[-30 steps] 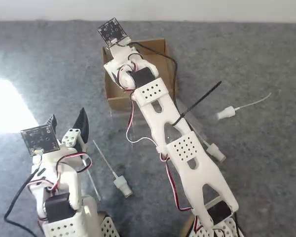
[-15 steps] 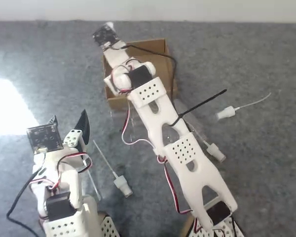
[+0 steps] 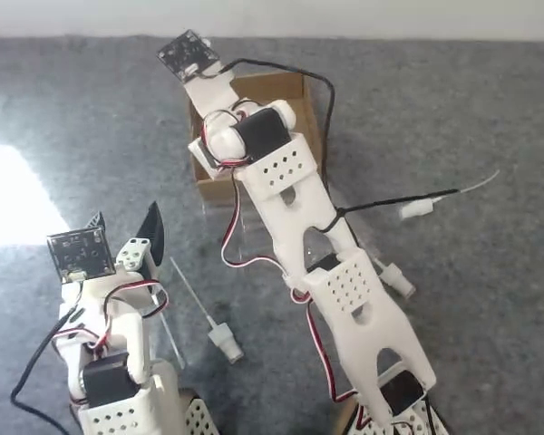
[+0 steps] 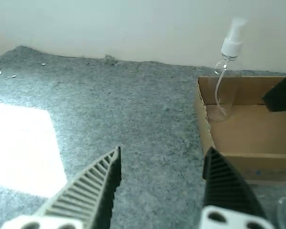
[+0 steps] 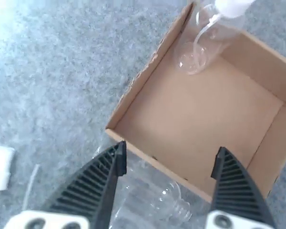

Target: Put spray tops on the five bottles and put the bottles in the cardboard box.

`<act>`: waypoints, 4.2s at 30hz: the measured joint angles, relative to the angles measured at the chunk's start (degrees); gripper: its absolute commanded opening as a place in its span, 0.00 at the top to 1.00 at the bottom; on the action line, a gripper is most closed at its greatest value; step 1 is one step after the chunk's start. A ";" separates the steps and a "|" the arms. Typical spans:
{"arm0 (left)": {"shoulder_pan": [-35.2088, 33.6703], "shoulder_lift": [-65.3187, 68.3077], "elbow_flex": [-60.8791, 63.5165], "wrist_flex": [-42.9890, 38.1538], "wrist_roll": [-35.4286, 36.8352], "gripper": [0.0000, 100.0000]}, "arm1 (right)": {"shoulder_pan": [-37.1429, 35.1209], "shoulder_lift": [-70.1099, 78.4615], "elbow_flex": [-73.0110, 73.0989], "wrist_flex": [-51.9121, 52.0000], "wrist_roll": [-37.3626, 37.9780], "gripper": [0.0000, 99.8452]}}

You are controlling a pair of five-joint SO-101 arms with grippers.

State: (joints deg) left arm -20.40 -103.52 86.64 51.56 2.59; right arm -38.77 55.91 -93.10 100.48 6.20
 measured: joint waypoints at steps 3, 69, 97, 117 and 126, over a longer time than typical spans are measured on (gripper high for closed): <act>0.00 0.00 0.00 0.00 0.00 0.74 | 0.00 -2.20 0.00 0.00 -4.75 0.75; 0.00 0.00 0.00 0.00 0.00 0.74 | 3.96 -26.02 65.49 -9.76 -53.01 0.64; 0.00 0.00 1.67 -1.67 -0.35 0.74 | 6.33 -20.57 64.79 -1.23 -53.01 0.64; 0.00 0.00 1.67 -1.67 -0.35 0.74 | 5.27 -26.64 71.21 -0.09 -46.51 0.69; 0.00 0.00 1.67 -1.67 -0.35 0.74 | 4.84 -27.43 71.38 -0.44 -46.51 0.69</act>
State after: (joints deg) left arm -20.40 -103.52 88.31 49.89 2.24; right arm -33.93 28.48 -21.71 100.04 -40.31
